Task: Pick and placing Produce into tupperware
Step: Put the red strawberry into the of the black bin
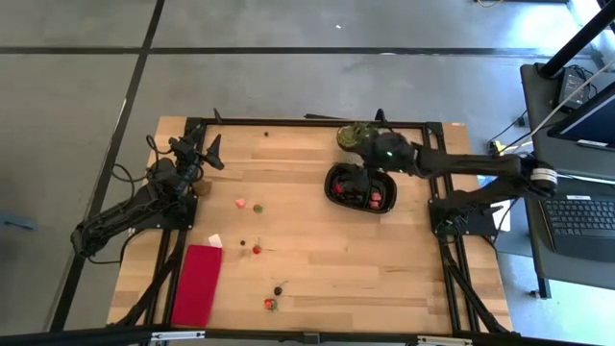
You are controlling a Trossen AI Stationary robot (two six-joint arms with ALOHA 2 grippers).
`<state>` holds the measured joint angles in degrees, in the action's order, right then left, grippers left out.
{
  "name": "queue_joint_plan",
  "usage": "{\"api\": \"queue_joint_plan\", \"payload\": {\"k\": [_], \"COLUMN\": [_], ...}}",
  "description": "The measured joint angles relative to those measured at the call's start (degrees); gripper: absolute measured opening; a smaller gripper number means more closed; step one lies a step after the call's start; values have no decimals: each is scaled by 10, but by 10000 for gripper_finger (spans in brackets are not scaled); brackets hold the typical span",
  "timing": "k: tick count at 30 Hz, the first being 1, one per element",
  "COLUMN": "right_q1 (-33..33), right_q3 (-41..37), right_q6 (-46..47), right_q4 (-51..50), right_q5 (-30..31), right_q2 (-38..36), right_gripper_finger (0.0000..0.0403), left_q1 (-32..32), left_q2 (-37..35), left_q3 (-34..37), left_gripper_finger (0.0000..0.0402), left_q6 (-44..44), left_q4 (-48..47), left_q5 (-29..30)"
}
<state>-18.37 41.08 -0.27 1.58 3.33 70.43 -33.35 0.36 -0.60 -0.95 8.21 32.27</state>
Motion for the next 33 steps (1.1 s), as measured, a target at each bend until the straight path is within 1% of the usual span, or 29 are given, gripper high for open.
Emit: {"api": "queue_joint_plan", "payload": {"k": [5,8,10,13,30,31,32,33], "right_q1": [0,0,0,0,0,0,0,0], "right_q3": [-116,-160,-179,-191,-191,-191,-191,-191], "right_q6": [23,32,32,44,41,41,41,40], "right_q4": [155,228,254,266,264,264,264,264], "right_q5": [0,0,0,0,0,0,0,0], "right_q2": [-50,-63,-66,-66,-66,-66,-66,-66], "right_gripper_finger": [268,268,268,268,268,268,268,268], "left_q1": [0,1,0,1,1,1,0,0], "left_q2": [0,0,0,0,0,0,0,0], "left_q3": [0,0,0,0,0,0,0,0], "left_gripper_finger": [315,315,315,315,315,315,315,315], "left_q6": [0,0,-1,0,-13,-29,-41,-37], "left_q4": [0,2,3,3,2,0,0,6], "left_q5": [-1,-2,-2,-2,-3,-9,-28,-68]}}
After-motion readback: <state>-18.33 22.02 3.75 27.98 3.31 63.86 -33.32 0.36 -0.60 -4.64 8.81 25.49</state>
